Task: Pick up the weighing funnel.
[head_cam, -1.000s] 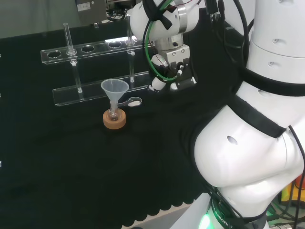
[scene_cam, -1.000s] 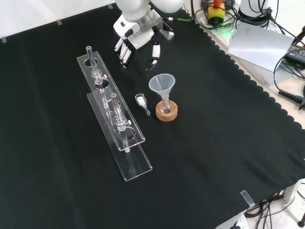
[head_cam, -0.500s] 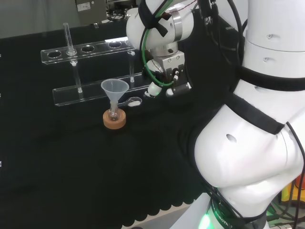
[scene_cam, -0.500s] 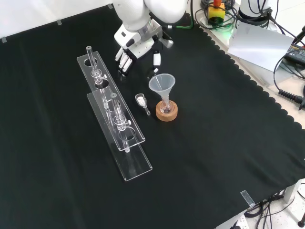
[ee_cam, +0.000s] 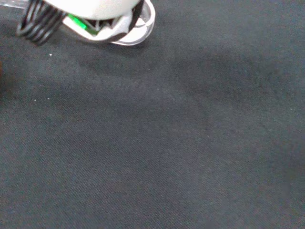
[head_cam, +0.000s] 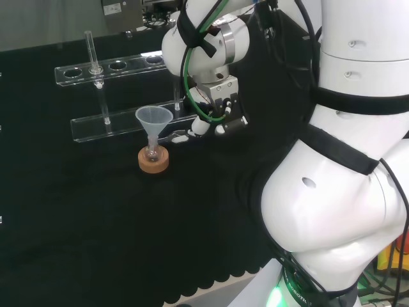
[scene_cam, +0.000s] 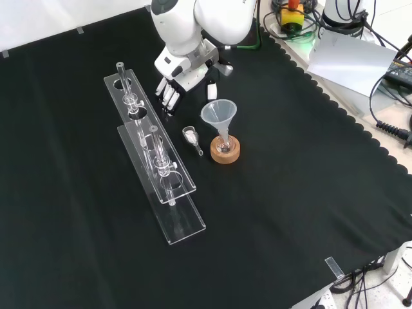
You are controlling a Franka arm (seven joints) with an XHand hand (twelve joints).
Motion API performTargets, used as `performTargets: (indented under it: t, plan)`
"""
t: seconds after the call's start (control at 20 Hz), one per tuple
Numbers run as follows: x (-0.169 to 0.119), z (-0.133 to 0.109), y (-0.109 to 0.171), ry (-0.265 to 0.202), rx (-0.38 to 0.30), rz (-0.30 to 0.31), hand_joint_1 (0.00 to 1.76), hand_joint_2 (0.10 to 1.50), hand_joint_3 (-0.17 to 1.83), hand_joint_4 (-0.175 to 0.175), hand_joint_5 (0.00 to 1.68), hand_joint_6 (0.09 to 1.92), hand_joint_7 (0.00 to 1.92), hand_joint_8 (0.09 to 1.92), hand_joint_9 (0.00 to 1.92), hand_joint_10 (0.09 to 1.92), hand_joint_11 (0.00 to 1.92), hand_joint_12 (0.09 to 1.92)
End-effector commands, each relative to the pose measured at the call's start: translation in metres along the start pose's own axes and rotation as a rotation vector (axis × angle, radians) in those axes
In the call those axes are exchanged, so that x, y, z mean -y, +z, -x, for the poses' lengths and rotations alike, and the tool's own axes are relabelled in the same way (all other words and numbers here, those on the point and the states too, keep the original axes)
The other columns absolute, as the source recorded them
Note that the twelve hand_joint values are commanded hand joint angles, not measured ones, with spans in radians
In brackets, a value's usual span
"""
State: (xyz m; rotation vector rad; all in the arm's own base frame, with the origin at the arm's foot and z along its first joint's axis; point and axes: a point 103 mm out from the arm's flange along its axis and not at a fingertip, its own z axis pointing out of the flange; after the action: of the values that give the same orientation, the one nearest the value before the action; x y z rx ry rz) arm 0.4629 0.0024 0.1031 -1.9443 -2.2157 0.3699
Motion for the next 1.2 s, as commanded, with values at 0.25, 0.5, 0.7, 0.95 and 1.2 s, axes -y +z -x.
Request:
performTargets:
  t: [0.25,0.5,0.7,0.95,1.2]
  plan:
    - [-0.013,-0.009,0.007,-0.014,-0.013,-0.016,0.93,0.59,0.73,-0.044,0.64,0.66,0.54,0.67,0.78,0.52,0.47,1.31]
    - [-0.021,-0.010,0.012,-0.018,-0.013,-0.029,0.92,0.59,0.73,-0.044,0.62,0.69,0.54,0.67,0.77,0.51,0.47,1.31]
    - [-0.025,-0.012,0.016,-0.025,-0.021,-0.037,0.92,0.59,0.73,-0.048,0.60,0.69,0.53,0.66,0.75,0.51,0.46,1.31]
    - [-0.026,-0.018,0.021,-0.039,-0.012,-0.054,0.92,0.59,0.73,-0.053,0.53,0.68,0.51,0.66,0.73,0.51,0.45,1.30]
    - [-0.026,-0.019,0.022,-0.039,-0.005,-0.055,0.91,0.58,0.74,-0.054,0.51,0.67,0.49,0.67,0.72,0.52,0.44,1.32]
